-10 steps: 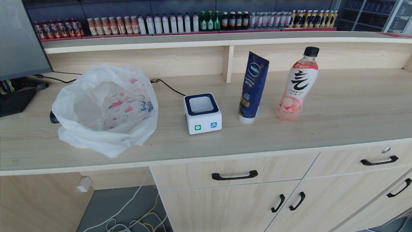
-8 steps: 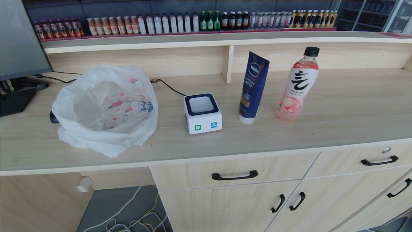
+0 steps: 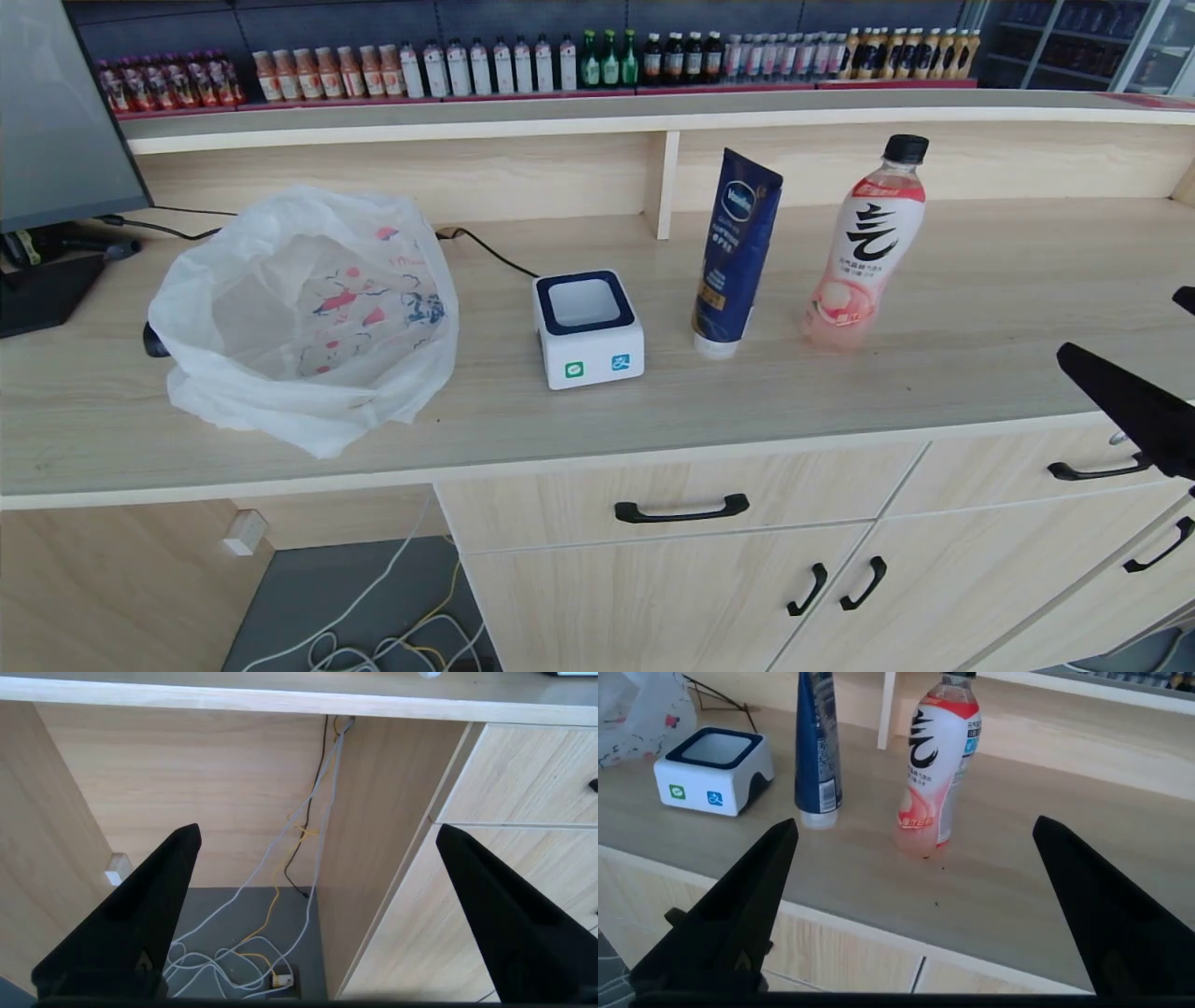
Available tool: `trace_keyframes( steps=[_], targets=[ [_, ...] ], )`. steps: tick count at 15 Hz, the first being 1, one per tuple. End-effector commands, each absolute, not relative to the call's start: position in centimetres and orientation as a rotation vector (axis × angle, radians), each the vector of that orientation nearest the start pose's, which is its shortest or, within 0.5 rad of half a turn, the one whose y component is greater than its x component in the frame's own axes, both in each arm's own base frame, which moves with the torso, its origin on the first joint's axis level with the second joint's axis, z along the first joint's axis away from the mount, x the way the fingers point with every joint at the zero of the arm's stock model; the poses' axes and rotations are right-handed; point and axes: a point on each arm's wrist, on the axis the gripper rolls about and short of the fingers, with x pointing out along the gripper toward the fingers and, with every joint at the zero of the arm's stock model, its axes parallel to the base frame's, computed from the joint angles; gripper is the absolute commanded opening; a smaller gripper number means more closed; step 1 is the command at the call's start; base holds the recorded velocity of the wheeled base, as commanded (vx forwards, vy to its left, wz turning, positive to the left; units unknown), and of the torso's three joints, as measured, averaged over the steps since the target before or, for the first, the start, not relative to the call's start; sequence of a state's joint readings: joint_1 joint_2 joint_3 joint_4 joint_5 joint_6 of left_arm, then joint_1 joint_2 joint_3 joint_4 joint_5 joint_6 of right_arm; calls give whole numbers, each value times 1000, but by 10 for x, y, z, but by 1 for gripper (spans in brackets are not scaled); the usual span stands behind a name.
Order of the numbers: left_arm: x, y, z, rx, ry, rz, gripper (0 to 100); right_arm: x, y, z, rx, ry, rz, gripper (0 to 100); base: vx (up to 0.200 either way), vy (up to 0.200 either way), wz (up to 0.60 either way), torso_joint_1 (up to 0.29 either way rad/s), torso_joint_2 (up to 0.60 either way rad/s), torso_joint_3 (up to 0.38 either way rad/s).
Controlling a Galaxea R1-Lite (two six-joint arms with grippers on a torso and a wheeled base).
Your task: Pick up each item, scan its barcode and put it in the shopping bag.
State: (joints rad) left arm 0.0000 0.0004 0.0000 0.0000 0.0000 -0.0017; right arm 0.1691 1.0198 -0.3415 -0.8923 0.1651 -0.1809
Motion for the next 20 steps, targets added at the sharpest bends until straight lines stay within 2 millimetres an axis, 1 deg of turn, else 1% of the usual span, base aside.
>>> trace_keyframes(
  steps=[1,3,5,6,9,12,14,15,16,17,18,20],
  targets=[
    [-23,0,75,-2,0,-2,100,147,34,216,-181,-159,347,100,0,0,0,0,0,0],
    [-23,0,75,-2,0,0,100,153,42,212,-187,-132,371,100,0,0,0,0,0,0],
    [-23,0,75,-2,0,0,100,160,47,215,-183,-132,390,100,0,0,0,0,0,0],
    [-23,0,75,-2,0,0,100,167,52,213,-182,-114,413,100,0,0,0,0,0,0],
    [-23,0,75,-2,0,-2,100,187,70,216,-186,-107,471,100,0,0,0,0,0,0],
    [-23,0,75,-2,0,0,100,197,87,215,-174,-106,454,100,0,0,0,0,0,0],
    [-23,0,75,-2,0,-2,100,202,94,212,-175,-94,465,100,0,0,0,0,0,0],
    [-23,0,75,-2,0,0,100,209,102,214,-164,-100,484,100,0,0,0,0,0,0],
    [-23,0,75,-2,0,-2,100,215,111,220,-116,-106,499,100,0,0,0,0,0,0],
    [-23,0,75,-2,0,0,100,218,116,223,-91,-110,493,100,0,0,0,0,0,0],
    [-23,0,75,-3,0,0,100,223,125,225,-63,-111,486,100,0,0,0,0,0,0],
    [-23,0,75,-2,0,0,100,229,134,223,-57,-101,501,100,0,0,0,0,0,0]
  ],
)
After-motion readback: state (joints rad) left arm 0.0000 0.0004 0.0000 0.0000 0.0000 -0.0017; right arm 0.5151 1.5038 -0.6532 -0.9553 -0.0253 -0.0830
